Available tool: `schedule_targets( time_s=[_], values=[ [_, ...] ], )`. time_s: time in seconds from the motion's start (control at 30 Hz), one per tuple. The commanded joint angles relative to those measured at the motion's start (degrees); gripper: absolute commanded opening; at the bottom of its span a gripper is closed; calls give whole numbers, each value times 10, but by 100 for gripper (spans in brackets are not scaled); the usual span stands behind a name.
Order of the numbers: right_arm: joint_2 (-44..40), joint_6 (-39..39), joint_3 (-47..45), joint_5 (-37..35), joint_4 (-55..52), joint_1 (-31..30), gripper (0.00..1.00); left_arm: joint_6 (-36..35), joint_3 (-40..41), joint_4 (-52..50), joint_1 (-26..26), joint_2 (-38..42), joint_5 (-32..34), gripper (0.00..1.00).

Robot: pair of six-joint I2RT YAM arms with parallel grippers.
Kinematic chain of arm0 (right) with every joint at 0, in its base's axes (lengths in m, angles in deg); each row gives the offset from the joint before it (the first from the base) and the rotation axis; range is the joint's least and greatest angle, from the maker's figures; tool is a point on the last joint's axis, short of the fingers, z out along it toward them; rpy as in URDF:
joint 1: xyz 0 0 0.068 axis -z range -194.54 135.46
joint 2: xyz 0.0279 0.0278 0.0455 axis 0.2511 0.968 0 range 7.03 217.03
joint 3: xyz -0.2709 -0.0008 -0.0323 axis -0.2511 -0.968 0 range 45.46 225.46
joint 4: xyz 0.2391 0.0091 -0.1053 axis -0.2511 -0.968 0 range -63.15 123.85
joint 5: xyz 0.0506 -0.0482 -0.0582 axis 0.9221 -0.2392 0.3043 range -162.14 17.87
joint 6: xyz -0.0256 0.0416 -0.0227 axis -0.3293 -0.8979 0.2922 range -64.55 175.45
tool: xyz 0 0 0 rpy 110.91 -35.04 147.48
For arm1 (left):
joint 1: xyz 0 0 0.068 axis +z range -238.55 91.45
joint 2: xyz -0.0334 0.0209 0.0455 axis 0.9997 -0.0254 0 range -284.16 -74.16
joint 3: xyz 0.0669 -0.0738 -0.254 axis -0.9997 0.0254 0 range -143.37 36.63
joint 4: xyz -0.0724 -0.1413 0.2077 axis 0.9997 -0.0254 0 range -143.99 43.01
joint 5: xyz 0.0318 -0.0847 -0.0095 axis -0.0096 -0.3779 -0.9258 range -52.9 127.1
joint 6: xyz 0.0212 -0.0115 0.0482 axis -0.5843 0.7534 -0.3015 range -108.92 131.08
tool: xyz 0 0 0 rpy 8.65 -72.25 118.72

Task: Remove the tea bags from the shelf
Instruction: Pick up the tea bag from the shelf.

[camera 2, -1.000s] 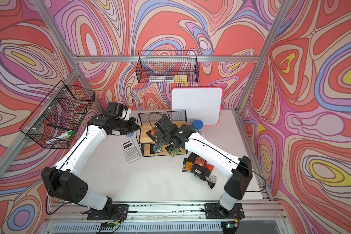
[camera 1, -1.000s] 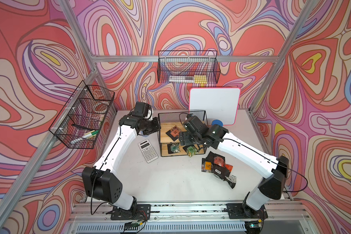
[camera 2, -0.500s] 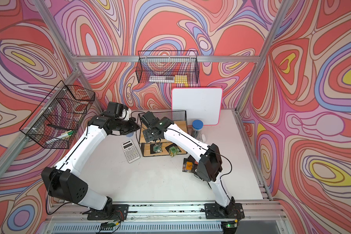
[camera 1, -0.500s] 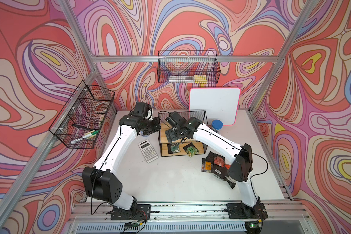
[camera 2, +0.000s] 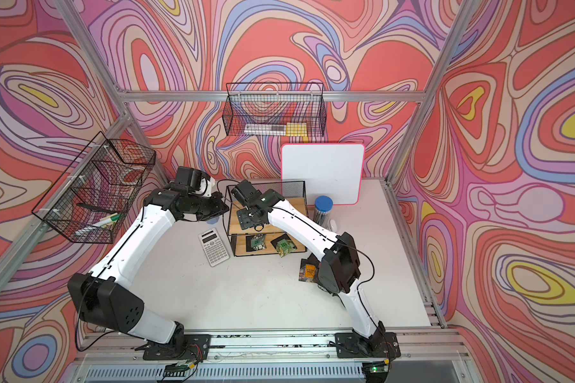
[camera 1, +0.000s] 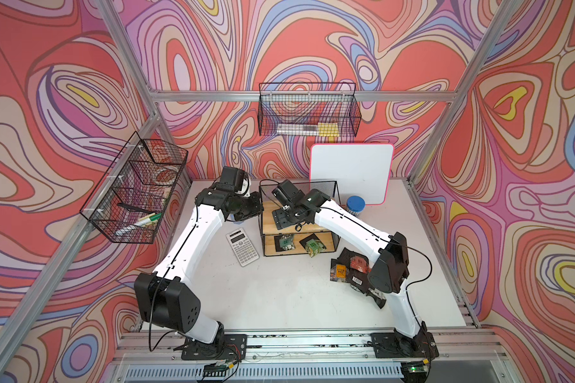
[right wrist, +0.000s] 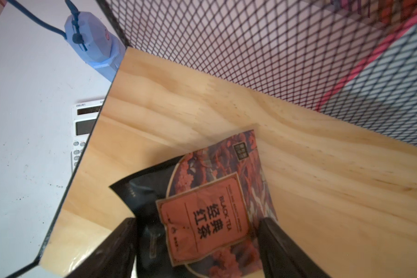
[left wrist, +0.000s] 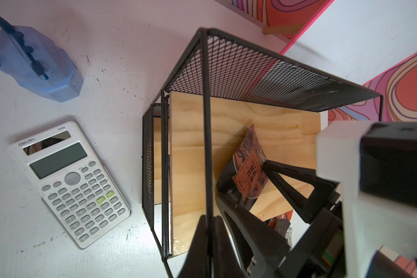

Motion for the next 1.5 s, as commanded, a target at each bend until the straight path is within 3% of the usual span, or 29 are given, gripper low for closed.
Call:
schedule_targets(
  time_s=[0.0,0.37,0.7,1.03,1.47],
  values=[
    [8,-17,-27,16,-26,9,69,11,-9,11,2,-2,-2,0],
    [-4,-29,-31,8,-22,13,29,10,-9,11,2,-2,-1,0],
    [-40,-24,-10,-12,-11,13,1,11,-7,12,2,-1,-4,0],
    [-158,-49,-111,7,31,11,0,13,-8,12,2,0,-3,0],
    [-353,-167,-390,31,68,1,0,13,-5,11,2,3,-1,0]
  ],
)
